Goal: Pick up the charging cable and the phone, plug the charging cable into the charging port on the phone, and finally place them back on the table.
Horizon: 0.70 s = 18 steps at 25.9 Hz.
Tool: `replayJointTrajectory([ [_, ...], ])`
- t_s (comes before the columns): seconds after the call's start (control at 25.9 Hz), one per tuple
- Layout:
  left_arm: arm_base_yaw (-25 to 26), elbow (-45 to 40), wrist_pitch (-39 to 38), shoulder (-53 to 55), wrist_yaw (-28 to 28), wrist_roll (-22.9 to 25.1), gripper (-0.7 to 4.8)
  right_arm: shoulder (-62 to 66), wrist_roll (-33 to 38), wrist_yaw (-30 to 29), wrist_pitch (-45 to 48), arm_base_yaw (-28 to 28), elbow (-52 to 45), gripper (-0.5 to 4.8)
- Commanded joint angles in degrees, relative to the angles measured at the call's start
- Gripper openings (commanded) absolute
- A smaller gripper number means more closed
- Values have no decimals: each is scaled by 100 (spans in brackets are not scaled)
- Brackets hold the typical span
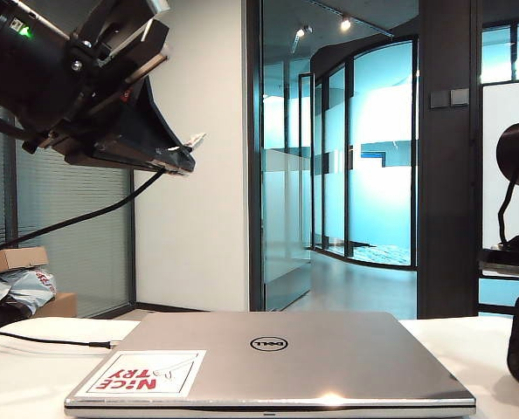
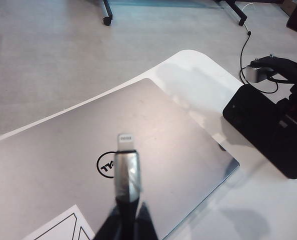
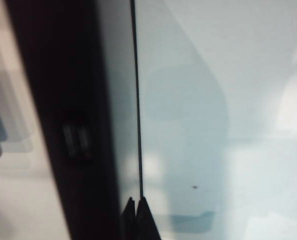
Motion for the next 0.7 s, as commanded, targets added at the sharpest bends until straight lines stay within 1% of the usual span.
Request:
replayJointTrajectory([
  [0.04, -52, 13, -289, -9, 17, -37, -6, -133, 22, -376, -181, -11, 310, -5],
  [0.08, -109, 13, -483, -7, 20, -44, -6, -195, 22, -544, -201, -11, 446, -5],
  [0.12, -136, 11, -538, 2, 20, -44, -6, -258, 22, -667, -175, -11, 507, -5],
  [0.19, -205, 0, -640, 39, 22, -50, -6, -398, 22, -1095, 76, -11, 603, -5],
  [0.27, -278, -2, -651, 138, 24, -199, -6, -472, 81, -1637, 483, -11, 608, -5],
  [0.31, -356, -2, -651, 216, 24, -356, -6, -470, 146, -1974, 691, -11, 608, -5],
  [0.39, -511, -2, -658, 315, 28, -518, -6, -468, 238, -2389, 1032, 26, 601, -5],
  [0.5, -824, -9, -638, 457, 28, -518, -6, -466, 260, -2638, 1574, 195, 557, -5],
  [0.58, -1032, -22, -638, 562, 28, -546, -6, -466, 649, -2979, 2282, 341, 389, -5],
  [0.62, -1154, -22, -636, 638, 28, -717, -6, -466, 1064, -3204, 2850, 409, 229, -5],
  [0.66, -1235, -22, -636, 682, 31, -789, -6, -466, 1335, -3309, 3222, 444, 122, -5],
  [0.7, -1333, -22, -636, 723, 28, -796, -6, -466, 1781, -3453, 3818, 503, -48, -5],
])
